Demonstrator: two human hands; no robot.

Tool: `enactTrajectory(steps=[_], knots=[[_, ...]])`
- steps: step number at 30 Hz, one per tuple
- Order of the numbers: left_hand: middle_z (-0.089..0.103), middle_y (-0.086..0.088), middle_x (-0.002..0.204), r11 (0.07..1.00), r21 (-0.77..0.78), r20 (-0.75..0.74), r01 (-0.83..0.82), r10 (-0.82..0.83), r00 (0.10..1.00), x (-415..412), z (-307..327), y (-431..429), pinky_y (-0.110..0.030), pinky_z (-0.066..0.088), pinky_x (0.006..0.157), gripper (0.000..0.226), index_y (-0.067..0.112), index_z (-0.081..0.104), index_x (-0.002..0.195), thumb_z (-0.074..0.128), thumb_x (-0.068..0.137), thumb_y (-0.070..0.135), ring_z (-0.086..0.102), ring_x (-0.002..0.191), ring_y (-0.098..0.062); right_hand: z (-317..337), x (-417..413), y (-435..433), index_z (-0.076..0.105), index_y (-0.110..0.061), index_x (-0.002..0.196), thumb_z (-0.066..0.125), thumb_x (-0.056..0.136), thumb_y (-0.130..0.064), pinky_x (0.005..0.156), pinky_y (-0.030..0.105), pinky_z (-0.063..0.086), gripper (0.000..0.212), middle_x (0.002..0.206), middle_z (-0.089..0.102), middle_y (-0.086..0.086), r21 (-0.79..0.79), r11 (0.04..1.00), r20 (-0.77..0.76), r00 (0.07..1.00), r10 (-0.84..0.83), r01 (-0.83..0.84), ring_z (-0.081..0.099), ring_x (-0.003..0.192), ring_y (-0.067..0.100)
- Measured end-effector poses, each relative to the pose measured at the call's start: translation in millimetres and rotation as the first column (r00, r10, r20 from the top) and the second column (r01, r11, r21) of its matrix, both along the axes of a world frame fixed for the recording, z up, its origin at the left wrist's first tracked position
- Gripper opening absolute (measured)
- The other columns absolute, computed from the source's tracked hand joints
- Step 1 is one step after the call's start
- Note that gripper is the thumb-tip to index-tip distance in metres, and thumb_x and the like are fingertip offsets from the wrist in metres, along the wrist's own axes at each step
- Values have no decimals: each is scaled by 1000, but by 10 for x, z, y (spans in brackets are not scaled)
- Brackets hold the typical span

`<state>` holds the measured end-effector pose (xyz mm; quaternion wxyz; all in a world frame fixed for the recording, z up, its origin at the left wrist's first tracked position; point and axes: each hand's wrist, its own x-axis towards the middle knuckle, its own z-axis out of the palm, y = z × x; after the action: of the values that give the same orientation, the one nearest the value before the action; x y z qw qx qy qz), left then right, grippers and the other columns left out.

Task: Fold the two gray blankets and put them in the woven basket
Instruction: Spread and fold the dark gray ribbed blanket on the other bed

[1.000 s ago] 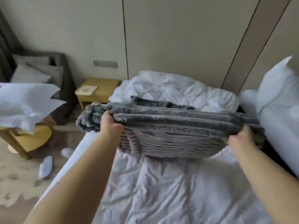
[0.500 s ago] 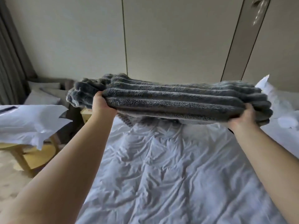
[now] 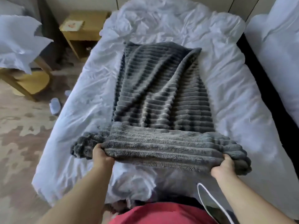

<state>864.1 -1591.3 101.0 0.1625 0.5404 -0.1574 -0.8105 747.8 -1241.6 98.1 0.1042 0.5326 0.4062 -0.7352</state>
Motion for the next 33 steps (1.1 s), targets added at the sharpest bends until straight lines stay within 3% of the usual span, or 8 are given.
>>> enactTrajectory(steps=[6,11,13,17,20,27,31,33], knots=[[68,-7,59,998,48,91,-50,46,995,669,-325,241,-45,49,77,23,12,55,73,46,52,15,60,74,-27,-411,721,245,57,-21,78,45,90,-36,79,40,48,22,62,71,-1,1,999,80,996,40,-40,58,81,28],[69,-8,62,994,18,62,-108,107,992,738,-322,423,-45,50,79,22,10,56,73,44,56,12,65,70,-26,-482,642,373,60,-23,86,44,92,-37,90,41,42,22,84,70,2,-18,999,65,997,48,-47,58,86,27],[71,-10,66,990,-8,45,-139,140,989,696,-312,471,-44,51,75,18,10,60,77,43,68,10,67,71,-26,-435,498,367,60,-25,89,46,92,-37,90,37,41,20,93,65,-2,-5,999,42,998,40,-40,59,94,24],[68,-15,93,984,30,-48,-177,178,983,598,-198,518,-49,45,93,29,10,61,86,34,92,19,62,94,-31,-231,305,288,60,-26,84,44,95,-34,82,32,46,21,83,68,-5,-16,998,-88,994,63,-65,64,84,16],[69,-16,91,993,0,-52,-116,116,992,722,-53,560,-52,42,97,31,10,60,86,32,96,19,61,94,-33,-43,417,286,59,-25,81,44,94,-33,69,29,53,22,70,71,-4,-38,998,-146,988,48,-54,67,72,21],[64,-14,104,999,-25,-66,-33,31,997,1434,62,529,-53,37,105,33,10,60,91,28,96,16,55,113,-33,-1,1391,498,63,-27,94,46,92,-34,102,44,40,19,113,66,0,-101,995,-177,984,-31,13,58,111,26],[61,-14,122,999,-16,-51,-38,37,998,1928,18,614,-53,37,107,35,10,61,109,30,96,17,54,121,-31,-13,1876,599,60,-27,85,45,91,-36,98,43,40,18,105,66,1,-110,994,-149,988,-36,20,55,114,25],[59,-12,129,999,-16,-23,-47,47,999,2114,19,649,-54,38,104,39,11,57,127,33,97,18,55,121,-31,-9,2064,639,61,-26,89,46,90,-36,104,45,39,18,119,65,2,-121,991,-124,990,-64,49,55,117,26]])
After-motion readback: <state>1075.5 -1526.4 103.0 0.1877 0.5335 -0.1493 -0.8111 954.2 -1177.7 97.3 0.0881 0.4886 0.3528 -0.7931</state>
